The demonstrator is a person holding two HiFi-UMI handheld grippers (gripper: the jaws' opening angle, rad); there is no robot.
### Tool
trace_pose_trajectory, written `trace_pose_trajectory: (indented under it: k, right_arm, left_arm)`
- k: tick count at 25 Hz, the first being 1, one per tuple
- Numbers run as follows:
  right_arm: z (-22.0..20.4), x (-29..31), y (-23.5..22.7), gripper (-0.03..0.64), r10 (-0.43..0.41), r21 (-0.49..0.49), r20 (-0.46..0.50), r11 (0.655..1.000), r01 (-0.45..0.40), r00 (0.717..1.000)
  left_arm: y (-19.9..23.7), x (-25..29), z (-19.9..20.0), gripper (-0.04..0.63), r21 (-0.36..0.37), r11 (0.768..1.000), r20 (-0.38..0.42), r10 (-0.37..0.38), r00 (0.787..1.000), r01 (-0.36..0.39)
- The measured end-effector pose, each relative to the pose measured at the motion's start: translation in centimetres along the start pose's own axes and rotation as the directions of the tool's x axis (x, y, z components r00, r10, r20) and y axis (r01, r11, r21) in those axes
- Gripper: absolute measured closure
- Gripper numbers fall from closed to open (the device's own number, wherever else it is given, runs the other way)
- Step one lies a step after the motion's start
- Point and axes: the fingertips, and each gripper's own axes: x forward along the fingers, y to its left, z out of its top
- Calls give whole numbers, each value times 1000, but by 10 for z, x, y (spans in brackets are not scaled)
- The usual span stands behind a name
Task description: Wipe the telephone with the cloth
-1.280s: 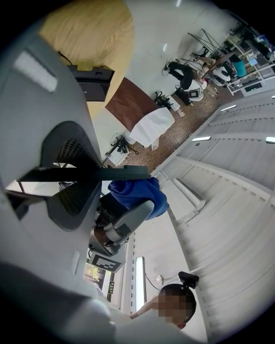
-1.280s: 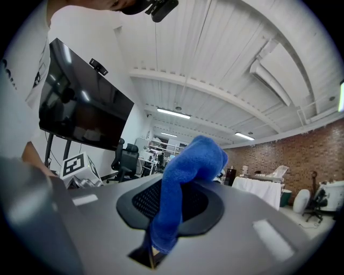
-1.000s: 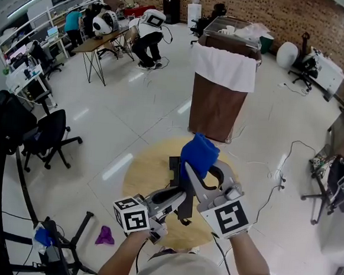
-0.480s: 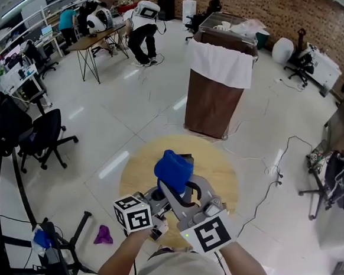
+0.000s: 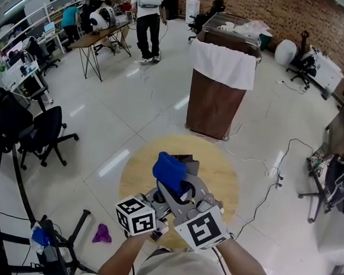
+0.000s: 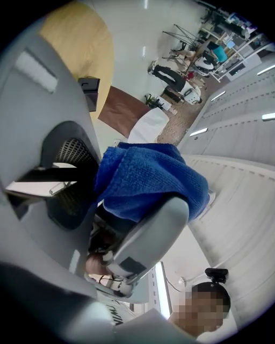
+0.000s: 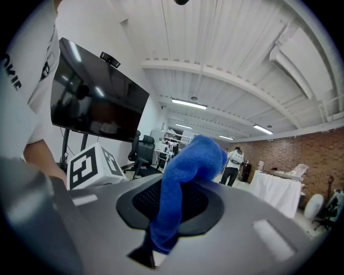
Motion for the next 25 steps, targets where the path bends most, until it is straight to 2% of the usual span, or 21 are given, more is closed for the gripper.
trace_pose_trajectory:
  k: [25]
  right_arm:
    - [27,-10,-66,554,-131,-27,79,991,134,988]
  left_arm:
    - [-14,0,-14,531,47,999,-54,-14,998,16]
